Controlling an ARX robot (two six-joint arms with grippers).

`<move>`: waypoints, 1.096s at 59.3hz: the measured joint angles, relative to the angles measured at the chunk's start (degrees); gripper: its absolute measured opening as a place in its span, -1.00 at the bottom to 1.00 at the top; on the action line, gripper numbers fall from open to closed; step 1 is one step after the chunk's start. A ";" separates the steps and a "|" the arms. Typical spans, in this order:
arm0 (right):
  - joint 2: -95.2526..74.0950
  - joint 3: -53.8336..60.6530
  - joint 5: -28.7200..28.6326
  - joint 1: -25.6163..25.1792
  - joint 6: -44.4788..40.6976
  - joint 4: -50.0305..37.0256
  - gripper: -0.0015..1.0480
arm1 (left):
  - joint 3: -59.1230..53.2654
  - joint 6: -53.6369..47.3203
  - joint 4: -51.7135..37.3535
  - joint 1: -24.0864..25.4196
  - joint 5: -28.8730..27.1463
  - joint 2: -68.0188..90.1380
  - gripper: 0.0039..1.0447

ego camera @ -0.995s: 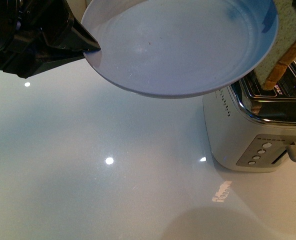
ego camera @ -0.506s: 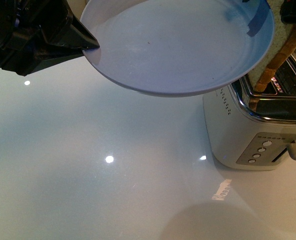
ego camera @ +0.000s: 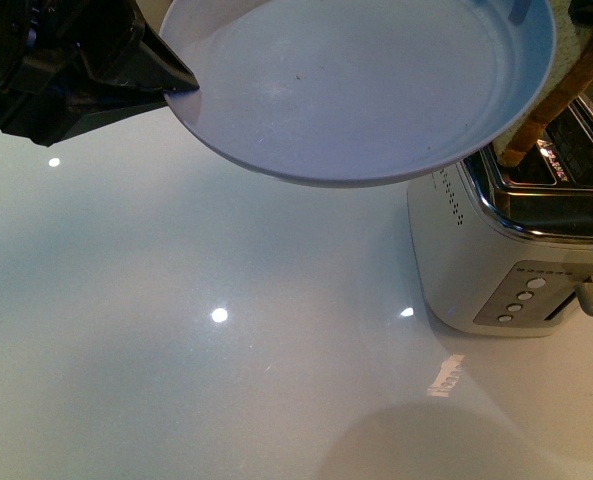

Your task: Left arm holds plate, right arm toasts bread

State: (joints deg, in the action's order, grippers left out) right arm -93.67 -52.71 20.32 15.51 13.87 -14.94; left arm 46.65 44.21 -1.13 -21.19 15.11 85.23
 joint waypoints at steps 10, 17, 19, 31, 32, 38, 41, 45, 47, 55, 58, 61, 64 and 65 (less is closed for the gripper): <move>0.00 0.31 -0.20 -1.66 1.25 -0.46 -0.92 | 0.00 0.00 0.00 0.00 0.04 0.00 -0.95; -0.13 0.76 -0.59 -2.05 1.55 -0.70 -0.92 | 0.00 0.00 0.00 0.00 0.07 0.00 -0.95; -0.17 0.85 -0.92 -2.03 1.57 -0.79 -0.92 | 0.00 0.00 0.00 0.00 0.07 0.00 -0.95; -0.70 1.97 -2.93 -1.99 1.49 -1.16 -0.92 | 0.00 0.02 0.00 0.00 0.04 0.00 -0.95; -0.76 2.14 -3.23 -1.99 1.38 -1.16 -0.92 | 0.00 0.00 0.00 0.00 0.04 0.00 -0.95; -0.87 2.93 -4.00 -2.01 0.90 -1.29 -0.92 | 0.00 0.00 0.00 0.00 0.07 0.00 -0.95; -0.92 3.32 -4.04 -2.21 0.42 -1.38 -0.92 | 0.00 0.02 0.00 0.00 0.07 0.00 -0.95; -0.92 3.61 -4.04 -2.60 0.09 -1.38 -0.92 | 0.00 0.00 0.00 0.00 0.07 0.00 -0.95; -0.92 3.65 -4.07 -2.73 0.02 -1.38 -0.92 | 0.00 0.00 0.00 0.00 0.07 0.00 -0.95; -0.92 4.22 -3.85 -3.21 -1.05 -1.09 -0.92 | 0.00 0.02 0.00 0.00 0.04 0.00 -0.95; -0.92 4.50 -3.82 -3.21 -1.25 -1.07 -0.92 | 0.00 0.02 0.00 0.00 0.07 0.00 -0.95; -0.94 4.70 -3.76 -3.21 -1.25 -1.09 -0.92 | 0.00 0.00 0.00 0.00 0.07 0.00 -0.95; -1.01 4.85 -3.72 -3.21 -1.22 -1.25 -0.92 | 0.00 0.02 0.00 0.00 0.04 0.00 -0.95; -1.01 4.92 -3.69 -3.19 -1.25 -1.31 -0.92 | 0.00 0.00 0.00 0.00 0.04 0.00 -0.95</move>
State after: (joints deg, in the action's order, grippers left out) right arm -94.67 -47.79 16.62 12.32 12.62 -16.25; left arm 46.65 44.21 -1.13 -21.19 15.16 85.23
